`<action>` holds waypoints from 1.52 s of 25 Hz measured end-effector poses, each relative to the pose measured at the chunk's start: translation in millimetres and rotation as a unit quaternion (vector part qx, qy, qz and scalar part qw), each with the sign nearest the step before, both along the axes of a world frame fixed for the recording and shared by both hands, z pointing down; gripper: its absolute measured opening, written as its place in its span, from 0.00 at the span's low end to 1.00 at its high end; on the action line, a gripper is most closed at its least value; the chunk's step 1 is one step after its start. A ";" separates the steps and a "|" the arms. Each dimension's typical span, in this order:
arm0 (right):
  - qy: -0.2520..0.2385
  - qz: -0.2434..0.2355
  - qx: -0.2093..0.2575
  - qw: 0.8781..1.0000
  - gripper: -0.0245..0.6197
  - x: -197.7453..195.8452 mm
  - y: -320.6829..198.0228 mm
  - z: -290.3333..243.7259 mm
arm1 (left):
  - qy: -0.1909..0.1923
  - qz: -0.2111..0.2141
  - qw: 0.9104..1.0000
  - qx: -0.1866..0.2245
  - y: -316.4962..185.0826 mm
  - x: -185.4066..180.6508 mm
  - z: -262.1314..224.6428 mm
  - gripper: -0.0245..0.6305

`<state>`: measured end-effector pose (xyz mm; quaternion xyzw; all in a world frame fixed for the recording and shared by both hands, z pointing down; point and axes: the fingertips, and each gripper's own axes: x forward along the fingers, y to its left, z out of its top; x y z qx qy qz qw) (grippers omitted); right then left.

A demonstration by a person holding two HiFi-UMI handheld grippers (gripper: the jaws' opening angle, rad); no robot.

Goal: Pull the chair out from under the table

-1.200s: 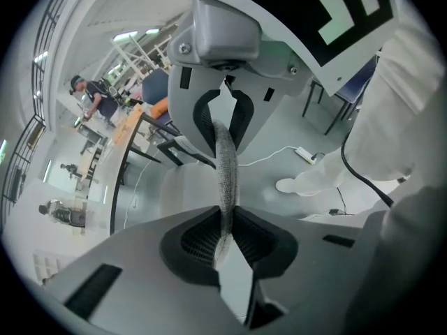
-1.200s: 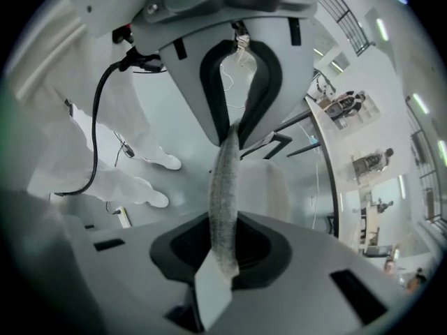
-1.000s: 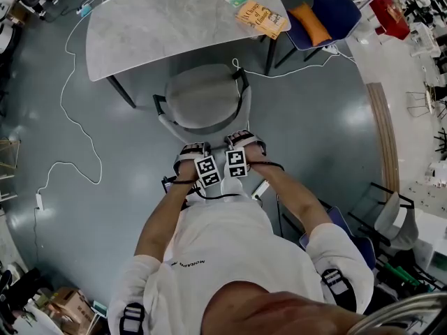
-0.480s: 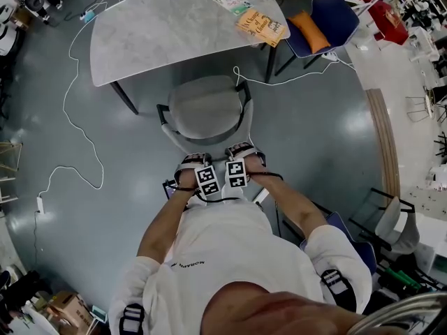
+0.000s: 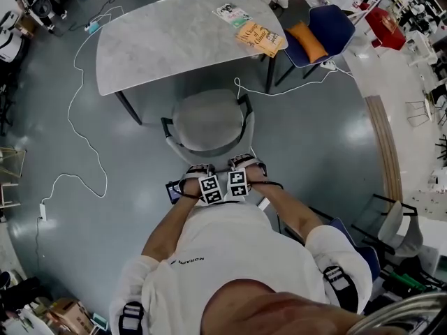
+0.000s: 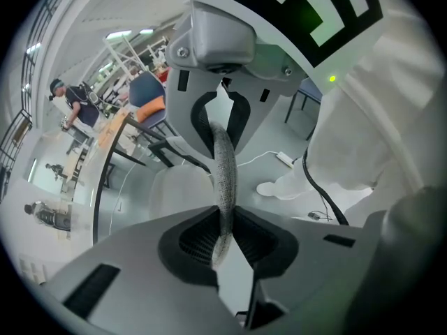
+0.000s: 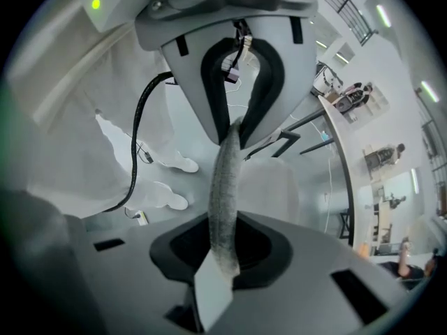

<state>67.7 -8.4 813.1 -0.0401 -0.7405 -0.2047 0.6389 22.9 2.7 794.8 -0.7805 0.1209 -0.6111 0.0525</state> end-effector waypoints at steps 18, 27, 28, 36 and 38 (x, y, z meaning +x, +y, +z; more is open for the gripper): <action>0.028 0.000 -0.035 0.999 0.16 4.8 5.6 -26.7 | 0.042 -0.011 0.997 -0.064 0.0 1.8 -40.5 0.08; -0.144 0.161 -0.032 0.976 0.06 -12.5 -28.1 -126.9 | 0.112 -0.065 0.991 -0.040 -28.6 2.3 -105.6 0.04; -0.165 0.187 -0.036 0.968 0.06 -13.0 -34.5 -136.4 | 0.121 -0.078 0.989 -0.030 -35.0 3.1 -112.0 0.04; -0.333 0.322 -0.031 0.886 0.06 -33.6 -78.6 -223.8 | 0.229 -0.166 0.959 0.009 -68.5 8.0 -200.9 0.04; -0.380 0.350 -0.008 0.856 0.06 -36.8 -90.9 -253.9 | 0.249 -0.178 0.951 0.036 -75.1 4.1 -225.7 0.04</action>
